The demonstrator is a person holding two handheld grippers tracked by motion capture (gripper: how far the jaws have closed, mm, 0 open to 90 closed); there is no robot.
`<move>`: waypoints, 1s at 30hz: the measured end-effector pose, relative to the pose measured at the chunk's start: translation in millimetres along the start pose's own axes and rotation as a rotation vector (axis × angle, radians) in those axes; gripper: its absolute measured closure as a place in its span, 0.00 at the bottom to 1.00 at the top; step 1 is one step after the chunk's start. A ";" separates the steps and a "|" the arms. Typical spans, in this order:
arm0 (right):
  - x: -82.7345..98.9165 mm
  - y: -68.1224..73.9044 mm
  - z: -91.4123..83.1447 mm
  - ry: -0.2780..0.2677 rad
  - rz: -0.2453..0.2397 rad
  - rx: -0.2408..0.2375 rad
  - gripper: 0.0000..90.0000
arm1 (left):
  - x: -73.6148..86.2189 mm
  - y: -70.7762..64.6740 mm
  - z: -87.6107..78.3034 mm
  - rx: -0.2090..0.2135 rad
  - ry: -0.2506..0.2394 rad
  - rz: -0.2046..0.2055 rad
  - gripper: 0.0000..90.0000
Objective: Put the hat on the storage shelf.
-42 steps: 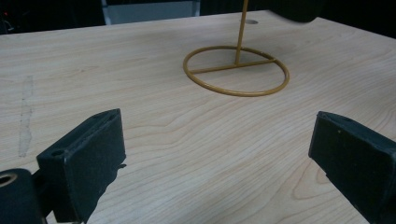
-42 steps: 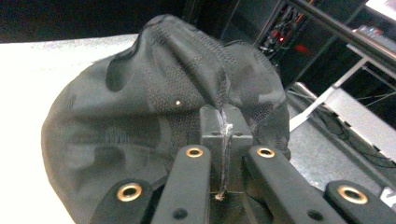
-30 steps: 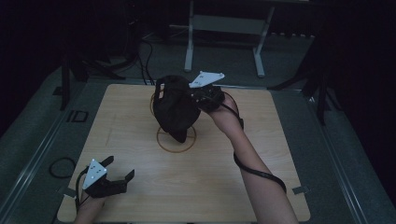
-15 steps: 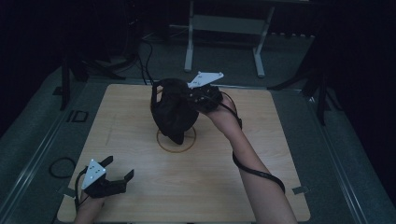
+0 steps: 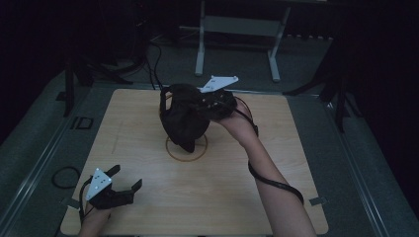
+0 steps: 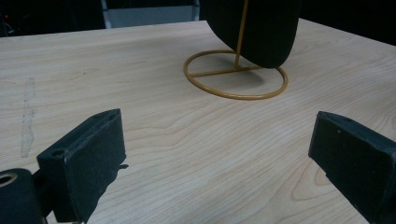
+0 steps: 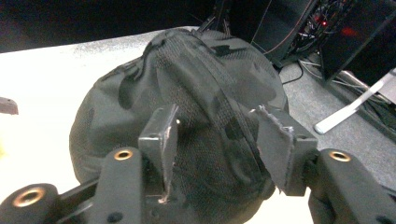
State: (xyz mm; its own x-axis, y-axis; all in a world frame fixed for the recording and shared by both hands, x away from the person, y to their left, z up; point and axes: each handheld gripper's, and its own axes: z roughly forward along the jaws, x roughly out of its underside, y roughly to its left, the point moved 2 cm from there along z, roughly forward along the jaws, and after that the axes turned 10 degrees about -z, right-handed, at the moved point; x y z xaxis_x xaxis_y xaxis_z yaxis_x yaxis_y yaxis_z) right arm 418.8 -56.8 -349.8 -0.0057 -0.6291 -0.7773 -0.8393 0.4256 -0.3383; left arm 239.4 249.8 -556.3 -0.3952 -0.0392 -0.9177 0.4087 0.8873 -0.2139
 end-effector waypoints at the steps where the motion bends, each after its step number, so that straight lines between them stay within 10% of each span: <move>1: 0.7 -0.3 -0.5 0.001 0.004 -0.003 0.50 | 0.0 -0.1 0.1 0.002 0.001 -0.001 0.05; 19: 32.0 -9.1 -11.4 -0.012 0.072 -0.068 0.17 | 0.0 -0.7 0.8 0.011 -0.002 -0.012 0.05; 30: 58.4 -9.2 -20.7 -0.027 0.093 -0.029 0.16 | 0.7 -0.9 0.9 0.018 -0.002 -0.009 0.05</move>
State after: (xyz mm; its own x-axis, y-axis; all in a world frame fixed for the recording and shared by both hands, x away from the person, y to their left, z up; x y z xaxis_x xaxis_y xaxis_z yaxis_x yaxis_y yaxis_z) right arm 415.0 -110.9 -381.1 -0.0698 -0.5696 -0.8190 -0.8513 0.4620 -0.2488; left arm 239.5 248.5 -557.0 -0.3971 -0.0487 -0.9165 0.4194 0.8786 -0.2284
